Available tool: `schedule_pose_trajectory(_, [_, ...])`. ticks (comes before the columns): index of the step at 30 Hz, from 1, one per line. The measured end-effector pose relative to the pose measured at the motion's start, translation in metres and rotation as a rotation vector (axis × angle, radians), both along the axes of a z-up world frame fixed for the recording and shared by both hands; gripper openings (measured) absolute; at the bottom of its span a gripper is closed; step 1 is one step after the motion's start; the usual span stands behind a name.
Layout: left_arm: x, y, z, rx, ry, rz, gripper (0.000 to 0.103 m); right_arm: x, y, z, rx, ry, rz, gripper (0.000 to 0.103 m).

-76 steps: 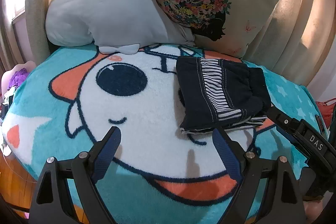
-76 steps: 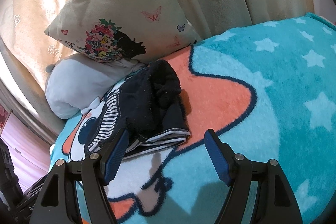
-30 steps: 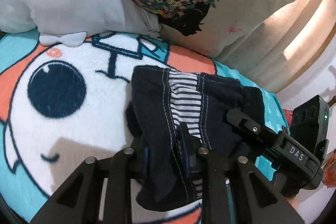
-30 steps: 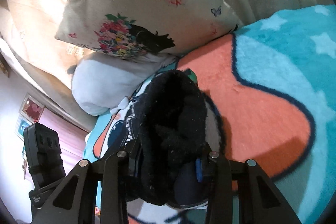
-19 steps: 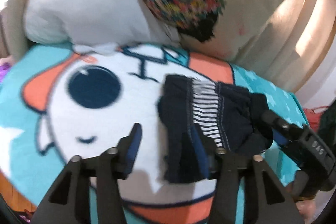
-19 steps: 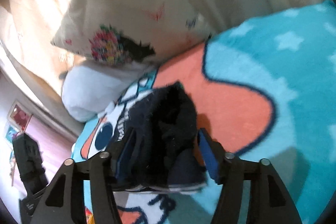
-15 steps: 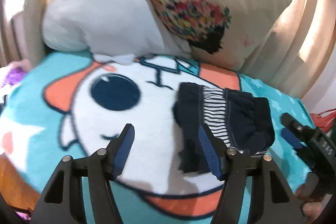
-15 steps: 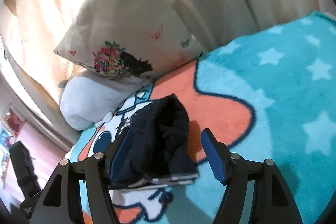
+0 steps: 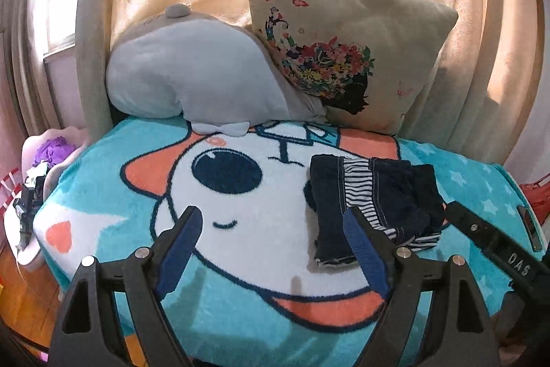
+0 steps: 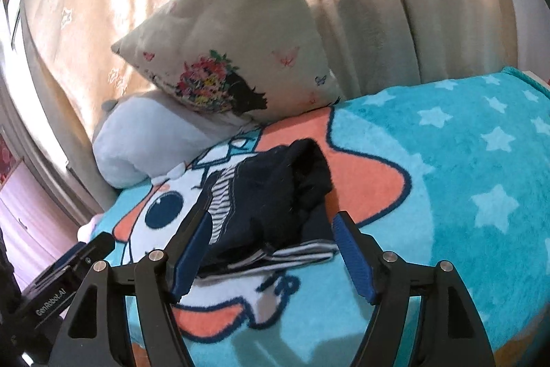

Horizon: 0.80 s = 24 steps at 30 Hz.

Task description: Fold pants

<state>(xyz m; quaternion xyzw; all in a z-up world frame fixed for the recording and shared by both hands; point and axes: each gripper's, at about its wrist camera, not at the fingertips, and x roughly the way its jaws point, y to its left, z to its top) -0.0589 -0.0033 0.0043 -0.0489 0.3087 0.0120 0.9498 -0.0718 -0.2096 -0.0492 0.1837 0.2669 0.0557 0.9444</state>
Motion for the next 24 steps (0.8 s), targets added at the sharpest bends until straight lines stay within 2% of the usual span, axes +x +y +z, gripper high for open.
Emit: schedule_pose_trajectory(24, [-0.002,-0.003,-0.003,-0.007,0.012,0.001,0.083,0.003,0.005,-0.012,-0.041,0.041,-0.015,0.079])
